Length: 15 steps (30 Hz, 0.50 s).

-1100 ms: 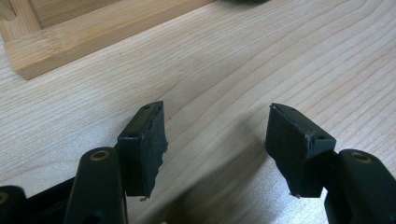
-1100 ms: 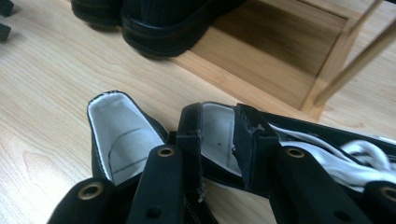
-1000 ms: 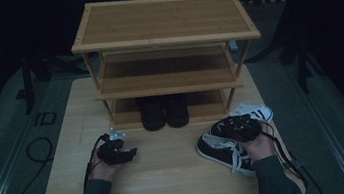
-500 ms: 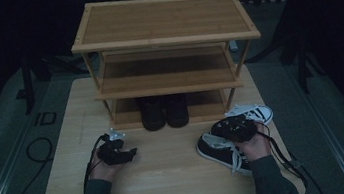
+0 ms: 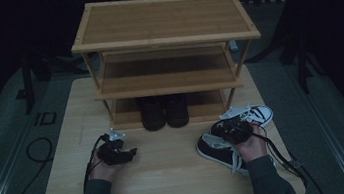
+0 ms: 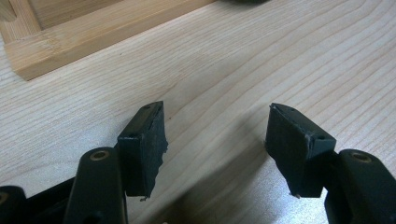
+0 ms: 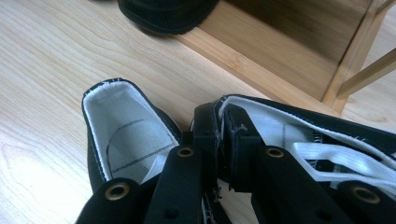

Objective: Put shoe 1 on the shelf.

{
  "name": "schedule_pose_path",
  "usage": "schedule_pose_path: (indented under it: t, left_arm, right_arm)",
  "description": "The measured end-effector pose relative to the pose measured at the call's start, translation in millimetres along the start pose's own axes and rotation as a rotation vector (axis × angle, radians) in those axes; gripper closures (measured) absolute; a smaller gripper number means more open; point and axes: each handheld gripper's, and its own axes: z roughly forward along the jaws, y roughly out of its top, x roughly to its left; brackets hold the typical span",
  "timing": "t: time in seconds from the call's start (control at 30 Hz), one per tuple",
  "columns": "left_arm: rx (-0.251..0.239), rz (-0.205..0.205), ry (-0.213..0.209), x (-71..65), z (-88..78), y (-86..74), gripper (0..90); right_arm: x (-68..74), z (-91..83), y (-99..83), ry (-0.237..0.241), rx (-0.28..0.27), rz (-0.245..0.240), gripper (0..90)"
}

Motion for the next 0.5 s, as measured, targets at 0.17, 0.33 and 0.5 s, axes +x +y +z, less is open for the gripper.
schedule_pose_path:
  t: [0.17, 0.33, 0.5]
  left_arm:
    - [-0.002, 0.001, 0.003, -0.2, 0.2, 0.0, 38.6]
    - [-0.003, 0.001, 0.004, -0.4, 0.3, -0.1, 38.6]
    - [-0.003, 0.001, 0.005, -0.5, 0.4, -0.1, 38.6]
  right_arm:
    - [3.2, -1.2, 1.5, -0.017, 0.002, -0.008, 85.0]
    - [7.7, -4.1, 3.5, -0.012, -0.010, -0.029, 85.6]
    - [17.5, -6.4, 9.0, 0.005, -0.020, -0.066, 85.9]
